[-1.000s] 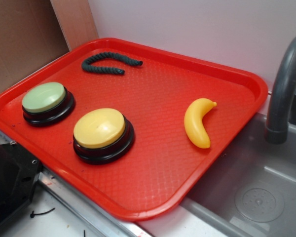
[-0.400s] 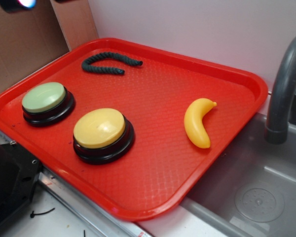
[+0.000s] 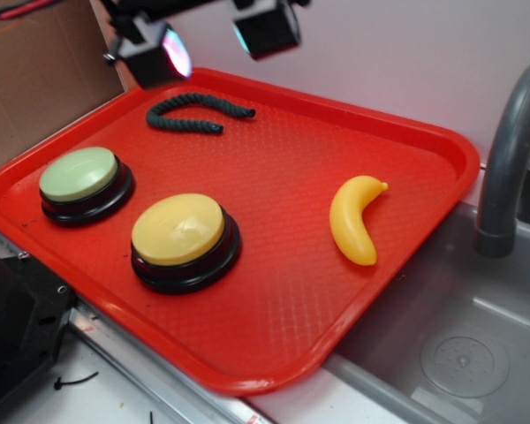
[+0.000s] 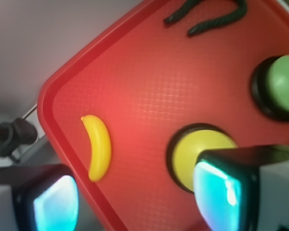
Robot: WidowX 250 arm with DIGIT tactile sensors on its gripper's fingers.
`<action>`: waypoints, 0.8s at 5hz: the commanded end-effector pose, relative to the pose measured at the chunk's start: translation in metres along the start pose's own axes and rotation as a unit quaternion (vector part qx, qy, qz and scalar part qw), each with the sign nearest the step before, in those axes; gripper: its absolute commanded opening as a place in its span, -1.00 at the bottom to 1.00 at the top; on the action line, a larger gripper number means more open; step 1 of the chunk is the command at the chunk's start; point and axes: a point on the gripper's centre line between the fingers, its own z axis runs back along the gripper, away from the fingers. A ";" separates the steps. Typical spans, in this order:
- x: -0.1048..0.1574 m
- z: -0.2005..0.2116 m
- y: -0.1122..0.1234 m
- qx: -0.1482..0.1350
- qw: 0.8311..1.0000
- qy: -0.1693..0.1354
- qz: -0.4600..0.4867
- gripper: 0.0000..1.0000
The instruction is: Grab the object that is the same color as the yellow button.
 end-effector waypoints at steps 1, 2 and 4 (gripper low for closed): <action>-0.002 -0.060 -0.045 0.011 1.000 0.011 -0.003 1.00; -0.009 -0.091 -0.050 0.031 0.999 0.022 -0.016 1.00; -0.010 -0.127 -0.040 0.070 0.997 0.030 -0.005 1.00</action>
